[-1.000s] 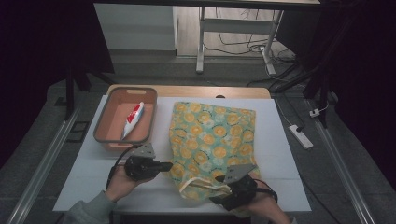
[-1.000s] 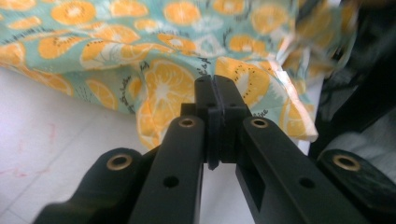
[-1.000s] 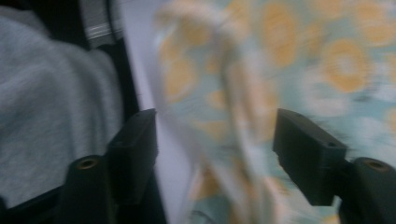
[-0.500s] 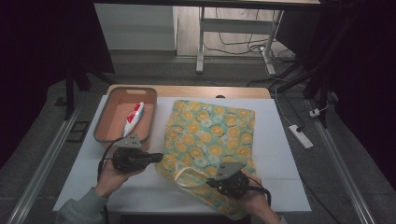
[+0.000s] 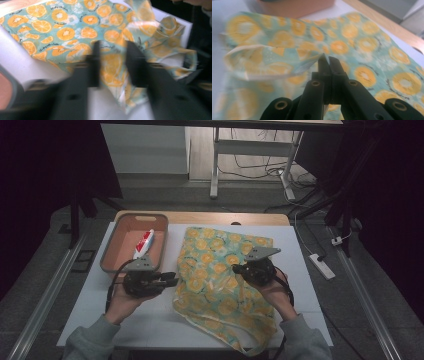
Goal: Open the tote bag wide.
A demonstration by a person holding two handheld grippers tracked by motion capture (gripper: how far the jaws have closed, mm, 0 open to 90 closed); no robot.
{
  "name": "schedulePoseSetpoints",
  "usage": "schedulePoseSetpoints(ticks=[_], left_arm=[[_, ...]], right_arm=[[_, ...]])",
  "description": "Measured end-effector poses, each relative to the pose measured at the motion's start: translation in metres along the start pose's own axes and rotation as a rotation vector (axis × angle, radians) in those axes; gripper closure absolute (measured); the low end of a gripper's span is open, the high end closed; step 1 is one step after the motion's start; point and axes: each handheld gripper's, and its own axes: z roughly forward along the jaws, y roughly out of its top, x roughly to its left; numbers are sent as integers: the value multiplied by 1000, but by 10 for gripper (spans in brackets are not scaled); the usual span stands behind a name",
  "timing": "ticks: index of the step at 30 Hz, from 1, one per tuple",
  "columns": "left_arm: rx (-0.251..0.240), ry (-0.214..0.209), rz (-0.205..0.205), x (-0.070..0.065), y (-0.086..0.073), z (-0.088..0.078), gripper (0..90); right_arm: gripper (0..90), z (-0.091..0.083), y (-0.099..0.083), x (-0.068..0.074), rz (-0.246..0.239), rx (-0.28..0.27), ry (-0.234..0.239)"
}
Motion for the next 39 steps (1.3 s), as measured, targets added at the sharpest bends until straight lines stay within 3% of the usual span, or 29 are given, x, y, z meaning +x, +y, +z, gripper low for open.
schedulePoseSetpoints(ticks=[1,5,8,10,11,12,14,16,17,20,22,23,24,25,27,30,34,35,37,39], left_arm=[[12,16,12,-3,1,8,617],[70,39,56,-13,4,32,381],[117,26,76,-17,6,49,323],[144,44,100,-19,7,60,326],[156,65,110,-19,7,65,424],[162,77,111,-19,8,69,424],[173,90,101,-13,9,78,656],[182,80,79,-7,10,84,848],[186,71,66,-4,10,85,882],[194,66,51,-1,10,87,886],[189,69,46,1,10,85,887],[183,69,42,2,10,83,887],[178,71,38,2,10,82,887],[171,74,31,4,9,79,888],[160,68,14,6,9,77,887],[153,70,12,6,9,73,887],[142,64,10,7,10,69,887],[139,61,8,7,10,68,886],[135,54,3,7,10,67,886],[135,51,1,8,10,66,886]], right_arm=[[900,0,0,0,0,0,0],[900,16,-5,-21,62,11,0],[900,23,-9,-30,83,22,-15],[900,27,-12,-36,96,29,-26],[900,32,-17,-43,116,40,-30],[900,32,-17,-43,116,40,-30],[900,40,-23,-51,138,68,-48],[900,49,-33,-63,191,93,-27],[900,61,-44,-73,255,117,18],[882,72,-53,-75,274,157,51],[700,76,-55,-69,256,185,55],[565,62,-51,-62,256,142,44],[565,62,-51,-62,256,142,44],[518,53,-48,-59,259,107,45],[420,19,-38,-47,250,4,49],[351,-20,-32,-25,203,-22,56],[333,-42,-48,3,170,31,68],[332,-40,-62,13,153,91,56],[332,-37,-67,16,143,115,47],[333,-26,-81,21,125,192,27]])
